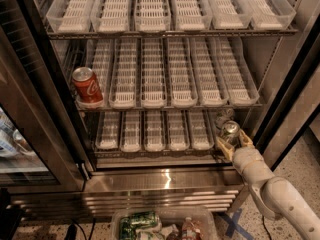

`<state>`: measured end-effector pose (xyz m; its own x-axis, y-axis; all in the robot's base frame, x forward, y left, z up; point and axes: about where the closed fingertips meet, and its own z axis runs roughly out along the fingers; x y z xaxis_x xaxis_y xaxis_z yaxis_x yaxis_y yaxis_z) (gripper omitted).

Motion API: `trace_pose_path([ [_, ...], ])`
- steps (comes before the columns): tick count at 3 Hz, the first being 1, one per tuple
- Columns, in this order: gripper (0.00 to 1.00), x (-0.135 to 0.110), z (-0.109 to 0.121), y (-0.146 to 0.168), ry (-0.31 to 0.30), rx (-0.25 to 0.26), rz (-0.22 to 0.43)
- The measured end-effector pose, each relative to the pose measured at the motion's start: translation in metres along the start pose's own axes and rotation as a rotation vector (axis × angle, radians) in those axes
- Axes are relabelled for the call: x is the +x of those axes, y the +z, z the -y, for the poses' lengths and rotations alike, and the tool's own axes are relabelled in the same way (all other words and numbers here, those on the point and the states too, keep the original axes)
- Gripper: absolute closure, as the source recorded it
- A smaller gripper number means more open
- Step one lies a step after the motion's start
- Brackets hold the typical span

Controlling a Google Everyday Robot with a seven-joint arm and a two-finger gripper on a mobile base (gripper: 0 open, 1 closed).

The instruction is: Pick 7up can from bottom shelf of fridge

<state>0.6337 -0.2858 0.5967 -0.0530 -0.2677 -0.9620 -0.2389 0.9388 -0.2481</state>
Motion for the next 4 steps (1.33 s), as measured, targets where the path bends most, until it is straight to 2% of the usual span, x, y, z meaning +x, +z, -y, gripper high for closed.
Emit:
trace_pose_path([
  [2, 0.30, -0.002, -0.003, 0.015, 0.027, -0.002, 0.033],
  [4, 0.73, -0.001, -0.005, 0.018, 0.042, -0.022, 0.032],
])
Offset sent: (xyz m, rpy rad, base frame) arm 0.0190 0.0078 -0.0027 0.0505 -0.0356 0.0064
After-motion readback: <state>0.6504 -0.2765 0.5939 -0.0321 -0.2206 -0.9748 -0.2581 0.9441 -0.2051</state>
